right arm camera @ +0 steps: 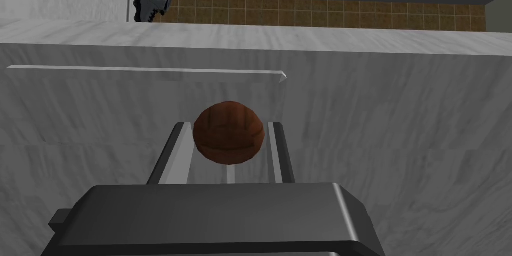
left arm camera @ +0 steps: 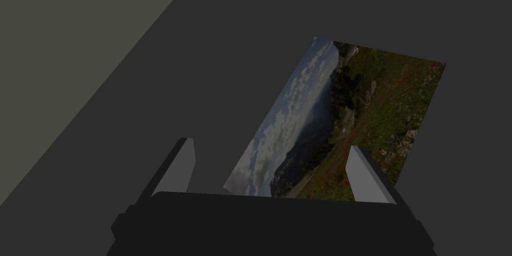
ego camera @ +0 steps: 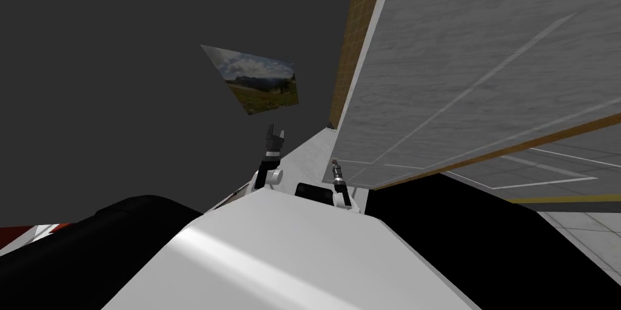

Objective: Push the door open

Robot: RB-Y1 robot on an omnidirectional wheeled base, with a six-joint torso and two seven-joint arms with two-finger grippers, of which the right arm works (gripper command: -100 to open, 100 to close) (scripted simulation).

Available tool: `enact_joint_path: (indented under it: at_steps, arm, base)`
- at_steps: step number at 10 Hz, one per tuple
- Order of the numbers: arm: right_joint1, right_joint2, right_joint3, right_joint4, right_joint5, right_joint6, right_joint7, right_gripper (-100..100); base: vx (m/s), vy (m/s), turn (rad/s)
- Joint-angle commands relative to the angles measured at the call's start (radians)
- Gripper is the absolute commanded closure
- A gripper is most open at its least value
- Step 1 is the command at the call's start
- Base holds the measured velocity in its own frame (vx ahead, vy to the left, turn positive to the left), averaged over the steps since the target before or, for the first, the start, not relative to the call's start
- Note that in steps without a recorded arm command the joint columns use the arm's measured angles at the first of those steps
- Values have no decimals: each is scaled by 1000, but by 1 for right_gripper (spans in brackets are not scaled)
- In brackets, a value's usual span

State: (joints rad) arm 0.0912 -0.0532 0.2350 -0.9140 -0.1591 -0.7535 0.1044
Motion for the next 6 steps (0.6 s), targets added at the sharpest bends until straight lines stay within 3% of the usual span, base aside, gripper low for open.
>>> enact_joint_path:
  at_steps: [1,6]
  arm:
    - [-7,-6,-23,5,-9,2,5,100]
    - [-24,-5,-83,17,-32,6,16,100]
  base:
    - [111,72,-70]
    - [195,99,-73]
